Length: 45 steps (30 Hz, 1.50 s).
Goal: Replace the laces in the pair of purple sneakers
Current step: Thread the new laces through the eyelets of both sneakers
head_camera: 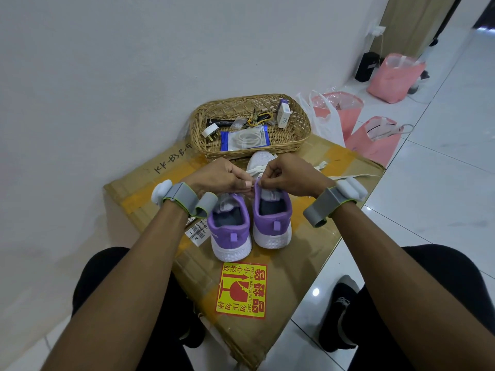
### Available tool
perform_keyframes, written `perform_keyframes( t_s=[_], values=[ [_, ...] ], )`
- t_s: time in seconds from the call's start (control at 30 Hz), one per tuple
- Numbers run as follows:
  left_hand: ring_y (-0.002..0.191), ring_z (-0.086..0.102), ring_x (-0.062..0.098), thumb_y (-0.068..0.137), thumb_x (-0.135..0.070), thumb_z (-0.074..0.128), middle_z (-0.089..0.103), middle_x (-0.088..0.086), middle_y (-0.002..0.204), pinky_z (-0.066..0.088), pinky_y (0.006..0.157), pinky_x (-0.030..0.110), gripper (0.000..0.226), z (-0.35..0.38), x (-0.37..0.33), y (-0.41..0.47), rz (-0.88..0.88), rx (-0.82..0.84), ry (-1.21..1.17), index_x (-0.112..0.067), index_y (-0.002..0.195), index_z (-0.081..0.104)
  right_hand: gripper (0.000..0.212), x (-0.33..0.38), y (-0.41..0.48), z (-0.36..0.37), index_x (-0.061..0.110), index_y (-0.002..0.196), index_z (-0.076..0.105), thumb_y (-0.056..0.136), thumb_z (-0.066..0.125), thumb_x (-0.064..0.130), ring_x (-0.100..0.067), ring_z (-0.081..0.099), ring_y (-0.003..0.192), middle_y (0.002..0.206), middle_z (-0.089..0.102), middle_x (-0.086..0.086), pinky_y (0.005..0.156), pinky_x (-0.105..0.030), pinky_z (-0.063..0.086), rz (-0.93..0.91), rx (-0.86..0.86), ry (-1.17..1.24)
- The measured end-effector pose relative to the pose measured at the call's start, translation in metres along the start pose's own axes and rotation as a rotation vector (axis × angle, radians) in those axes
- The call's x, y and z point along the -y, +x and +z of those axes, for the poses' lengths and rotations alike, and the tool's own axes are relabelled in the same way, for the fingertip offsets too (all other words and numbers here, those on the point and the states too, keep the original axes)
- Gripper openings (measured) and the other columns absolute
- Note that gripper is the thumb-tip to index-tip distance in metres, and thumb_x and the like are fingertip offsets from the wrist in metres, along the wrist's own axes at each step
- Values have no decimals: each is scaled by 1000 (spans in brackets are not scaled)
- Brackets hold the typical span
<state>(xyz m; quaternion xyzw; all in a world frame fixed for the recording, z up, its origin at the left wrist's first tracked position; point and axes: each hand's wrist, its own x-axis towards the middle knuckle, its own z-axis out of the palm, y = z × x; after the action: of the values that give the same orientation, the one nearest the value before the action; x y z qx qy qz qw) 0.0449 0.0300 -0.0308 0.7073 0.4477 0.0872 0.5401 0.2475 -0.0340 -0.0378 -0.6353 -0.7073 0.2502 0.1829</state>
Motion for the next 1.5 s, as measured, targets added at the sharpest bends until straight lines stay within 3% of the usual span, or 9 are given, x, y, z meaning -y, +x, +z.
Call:
perform_keyframes(
  t_s=[0.17,0.37,0.47,0.57,0.67,0.83,1.0,1.23,1.5],
  values=[
    [81,72,16,91,-3,69,77,12,90,61,77,27,9,3,-2,-2,40,-55,90,-1,96,75,20,-1,-4,-9,32,89,73,76,77,46,0,59,71,80,68,16,61,-26,46,-22,28,-36],
    [64,62,22,104,0,31,59,13,77,61,67,38,22,-10,-23,1,40,-459,-1019,-6,93,49,22,-1,-5,-12,33,92,72,72,81,37,-9,50,77,86,62,15,56,-27,33,-44,-104,-195],
    [56,34,15,102,-6,40,43,5,69,35,50,26,14,-3,-21,2,113,-399,-667,-13,92,48,19,-3,-3,-9,33,90,72,72,78,28,-11,52,77,84,63,13,56,-26,36,-59,-108,-197],
    [66,44,13,90,-24,69,50,-1,79,38,60,28,24,-4,-11,1,188,-203,162,-25,112,59,20,-7,-1,-7,34,88,71,71,76,23,-10,51,76,85,64,14,61,-30,43,-57,-108,-181],
    [84,57,9,86,-32,76,68,-10,96,43,71,29,20,-14,-4,0,238,-12,558,-31,107,76,22,-8,-1,-7,33,88,70,71,75,20,-8,51,76,85,65,15,62,-30,43,-54,-110,-133],
    [112,51,35,93,-21,67,58,15,110,41,87,35,14,-28,12,6,63,-683,713,-17,100,79,30,-6,-2,-7,34,94,66,70,77,21,1,49,68,86,64,15,58,-28,35,-51,-113,-108],
    [116,33,20,82,-26,72,44,2,119,30,100,37,40,-7,5,0,156,-211,691,-39,120,67,36,-7,-2,-5,33,99,66,68,77,19,2,48,66,83,59,17,58,-29,38,-76,-121,-84],
    [88,65,19,86,-43,72,73,0,86,52,85,39,24,-11,1,-1,177,47,419,-22,80,81,36,-12,0,-5,33,97,65,67,78,18,5,50,65,82,62,14,60,-30,40,-105,-119,-41],
    [114,48,29,89,-42,68,58,6,110,40,99,45,15,-18,15,6,117,-369,838,-30,82,71,41,-18,2,-6,28,103,66,67,85,25,12,50,67,92,66,12,60,-21,34,-87,-79,-15]
  ],
)
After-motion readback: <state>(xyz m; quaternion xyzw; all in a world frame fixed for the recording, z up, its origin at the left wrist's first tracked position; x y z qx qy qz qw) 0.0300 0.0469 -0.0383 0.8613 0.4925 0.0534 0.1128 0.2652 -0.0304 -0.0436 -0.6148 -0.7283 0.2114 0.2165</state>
